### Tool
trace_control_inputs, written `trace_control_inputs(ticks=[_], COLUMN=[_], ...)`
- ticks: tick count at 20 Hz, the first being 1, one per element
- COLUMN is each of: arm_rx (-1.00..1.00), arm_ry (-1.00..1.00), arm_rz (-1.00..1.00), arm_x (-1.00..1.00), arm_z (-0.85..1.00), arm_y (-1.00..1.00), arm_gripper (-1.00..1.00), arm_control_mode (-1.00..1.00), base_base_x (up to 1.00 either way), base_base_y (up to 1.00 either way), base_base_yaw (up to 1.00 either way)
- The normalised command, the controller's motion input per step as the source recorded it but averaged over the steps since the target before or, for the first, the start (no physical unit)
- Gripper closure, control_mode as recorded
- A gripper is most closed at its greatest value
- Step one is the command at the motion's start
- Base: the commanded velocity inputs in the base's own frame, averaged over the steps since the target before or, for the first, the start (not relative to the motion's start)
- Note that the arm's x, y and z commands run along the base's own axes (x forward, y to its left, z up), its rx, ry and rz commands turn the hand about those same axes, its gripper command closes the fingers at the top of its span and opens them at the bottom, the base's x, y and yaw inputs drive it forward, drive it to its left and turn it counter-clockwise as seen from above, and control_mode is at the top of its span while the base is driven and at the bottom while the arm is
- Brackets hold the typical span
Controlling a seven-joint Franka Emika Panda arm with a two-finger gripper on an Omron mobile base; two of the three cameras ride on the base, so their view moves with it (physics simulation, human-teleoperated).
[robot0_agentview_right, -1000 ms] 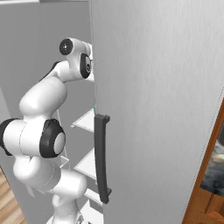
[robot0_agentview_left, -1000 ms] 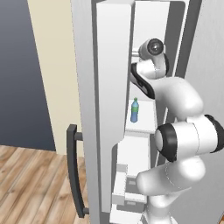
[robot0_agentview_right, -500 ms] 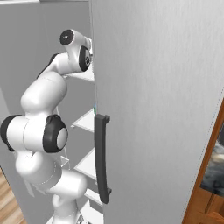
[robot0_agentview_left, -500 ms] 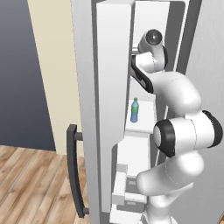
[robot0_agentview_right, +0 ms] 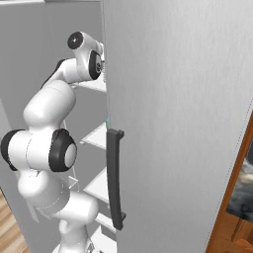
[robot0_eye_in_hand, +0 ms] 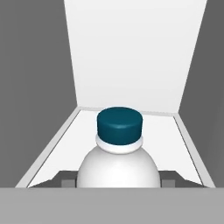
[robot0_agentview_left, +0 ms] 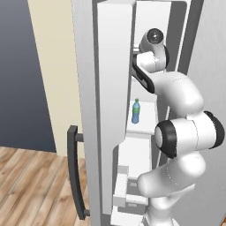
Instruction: Take the bottled waters from the counter and place them in the freezer to freeze. Close the freezer door after placing the bottles.
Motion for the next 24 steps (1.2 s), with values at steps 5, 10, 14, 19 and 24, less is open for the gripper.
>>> trace_control_inputs(ticks=[5,10,14,19,24], arm_rx=[0.0,0.0,0.0,0.0,0.0], arm_ry=[0.0,0.0,0.0,-0.03,-0.14], arm_rz=[0.0,0.0,0.0,0.0,0.0], arm_x=[0.0,0.0,0.0,-0.05,-0.13], arm_z=[-0.01,0.0,0.0,0.03,0.0], arm_y=[0.0,0.0,0.0,0.0,0.0], arm_gripper=[-1.0,-1.0,-1.0,-1.0,-1.0], arm_control_mode=[-1.0,-1.0,-1.0,-1.0,-1.0], base_base_x=[0.0,0.0,0.0,0.0,0.0], base_base_y=[0.0,0.0,0.0,0.0,0.0], base_base_yaw=[0.0,0.0,0.0,0.0,0.0])
